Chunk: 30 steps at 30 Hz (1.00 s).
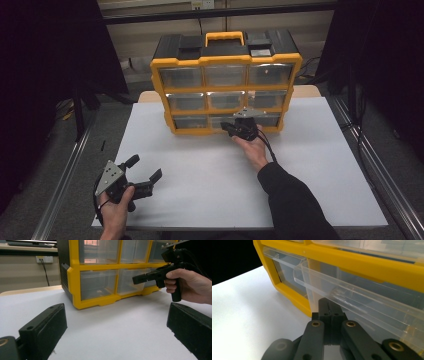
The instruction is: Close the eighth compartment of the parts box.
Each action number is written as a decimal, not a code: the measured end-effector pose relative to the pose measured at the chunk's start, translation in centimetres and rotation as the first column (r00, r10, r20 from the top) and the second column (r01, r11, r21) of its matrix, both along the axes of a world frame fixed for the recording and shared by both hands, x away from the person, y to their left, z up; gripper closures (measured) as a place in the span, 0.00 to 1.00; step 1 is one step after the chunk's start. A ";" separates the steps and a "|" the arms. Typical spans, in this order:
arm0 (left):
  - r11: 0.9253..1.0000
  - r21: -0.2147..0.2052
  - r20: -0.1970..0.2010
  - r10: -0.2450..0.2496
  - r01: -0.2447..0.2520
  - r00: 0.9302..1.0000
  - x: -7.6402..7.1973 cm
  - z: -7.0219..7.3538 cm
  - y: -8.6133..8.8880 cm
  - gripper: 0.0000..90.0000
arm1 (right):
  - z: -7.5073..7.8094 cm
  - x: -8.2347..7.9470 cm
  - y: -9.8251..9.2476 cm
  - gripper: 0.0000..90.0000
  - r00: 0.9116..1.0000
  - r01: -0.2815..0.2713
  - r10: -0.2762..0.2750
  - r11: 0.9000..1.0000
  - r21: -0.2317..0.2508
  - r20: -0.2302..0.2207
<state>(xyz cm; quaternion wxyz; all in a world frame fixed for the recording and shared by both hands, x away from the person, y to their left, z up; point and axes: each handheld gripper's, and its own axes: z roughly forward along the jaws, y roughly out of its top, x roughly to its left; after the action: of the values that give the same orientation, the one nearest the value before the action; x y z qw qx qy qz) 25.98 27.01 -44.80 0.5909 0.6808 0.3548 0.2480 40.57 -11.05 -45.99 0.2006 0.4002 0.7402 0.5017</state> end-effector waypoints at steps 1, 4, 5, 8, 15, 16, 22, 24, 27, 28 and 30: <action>1.000 0.000 0.000 0.000 0.000 1.000 0.0 0.0 0.0 0.03 | 0.0 0.1 0.0 1.00 1.000 0.003 -0.003 1.000 0.000 0.000; 1.000 -0.001 0.002 0.000 0.000 1.000 0.0 0.0 0.0 0.03 | 0.0 0.2 0.0 1.00 1.000 0.008 -0.008 1.000 -0.005 0.000; 1.000 0.001 0.000 0.002 -0.002 1.000 0.0 0.0 0.0 0.03 | 0.0 0.3 0.1 1.00 1.000 -0.001 0.001 1.000 -0.002 -0.004; 1.000 -0.005 -0.003 -0.002 0.002 1.000 0.0 0.0 -0.1 0.03 | 0.2 0.5 0.1 1.00 1.000 0.005 -0.005 1.000 -0.026 0.004; 1.000 -0.006 -0.004 -0.009 0.009 1.000 0.0 0.0 -0.1 0.03 | 0.3 0.8 0.0 1.00 1.000 0.019 -0.019 1.000 -0.021 -0.002; 1.000 0.001 0.000 -0.013 0.013 1.000 0.1 0.0 0.0 0.03 | 0.2 0.9 0.0 1.00 1.000 0.019 -0.019 1.000 -0.022 0.000; 1.000 0.002 0.000 -0.011 0.011 1.000 0.2 0.0 0.0 0.03 | 0.3 1.3 0.2 1.00 1.000 0.028 -0.028 0.999 -0.031 -0.001; 1.000 0.003 -0.002 -0.006 0.006 1.000 0.2 0.0 0.0 0.03 | 0.3 1.4 0.2 1.00 1.000 0.030 -0.030 0.999 -0.028 -0.005; 1.000 -0.006 -0.005 -0.005 0.005 1.000 0.2 0.0 0.0 0.03 | 0.3 1.5 0.2 1.00 1.000 0.030 -0.030 0.999 -0.024 -0.007; 1.000 -0.007 -0.005 -0.006 0.006 1.000 0.2 0.0 0.0 0.03 | 0.3 1.5 0.2 1.00 1.000 0.028 -0.029 0.999 -0.025 -0.007; 1.000 -0.005 -0.004 -0.005 0.005 1.000 0.2 0.0 0.0 0.03 | 0.3 1.5 0.2 1.00 1.000 0.026 -0.026 0.999 -0.030 -0.004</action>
<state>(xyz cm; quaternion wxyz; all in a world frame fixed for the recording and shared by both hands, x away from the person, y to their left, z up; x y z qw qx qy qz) 26.22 27.04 -44.83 0.5925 0.6807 0.3549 0.2442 42.07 -10.84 -45.70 0.2113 0.4079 0.7428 0.4870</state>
